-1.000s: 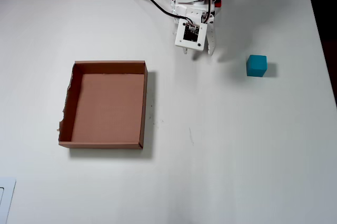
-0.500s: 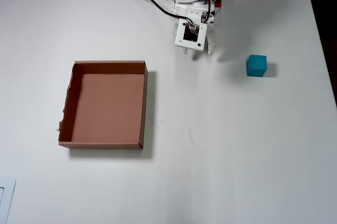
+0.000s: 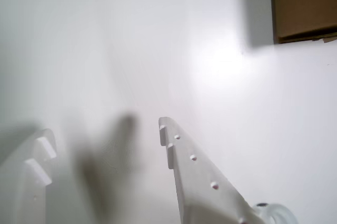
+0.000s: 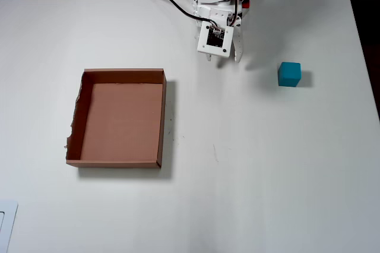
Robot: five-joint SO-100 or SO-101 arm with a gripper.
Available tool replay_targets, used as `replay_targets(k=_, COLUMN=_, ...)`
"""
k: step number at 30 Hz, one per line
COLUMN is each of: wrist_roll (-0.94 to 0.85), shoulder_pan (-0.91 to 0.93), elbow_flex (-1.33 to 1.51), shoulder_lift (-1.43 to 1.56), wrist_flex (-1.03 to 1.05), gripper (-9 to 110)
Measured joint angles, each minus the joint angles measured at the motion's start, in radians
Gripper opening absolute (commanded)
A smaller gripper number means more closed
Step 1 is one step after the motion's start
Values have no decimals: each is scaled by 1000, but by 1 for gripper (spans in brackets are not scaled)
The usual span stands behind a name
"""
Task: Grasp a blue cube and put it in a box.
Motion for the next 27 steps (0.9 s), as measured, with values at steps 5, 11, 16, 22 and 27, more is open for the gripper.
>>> replay_targets(k=5, wrist_roll=2, shoulder_pan=14, elbow_flex=0, shoulder_lift=0, wrist_flex=2, gripper=29)
replay_targets(k=11, wrist_roll=2, shoulder_pan=14, elbow_flex=0, shoulder_lift=0, wrist_flex=2, gripper=27)
replay_targets(k=16, wrist_roll=37, shoulder_pan=12, elbow_flex=0, shoulder_lift=0, wrist_flex=-8, gripper=27)
replay_targets(k=22, wrist_roll=38, shoulder_pan=-15, elbow_flex=-120, shoulder_lift=-92, wrist_flex=34, gripper=28)
replay_targets(k=27, wrist_roll=38, shoulder_pan=-29, elbow_flex=-403, shoulder_lift=-351, wrist_flex=135, gripper=28)
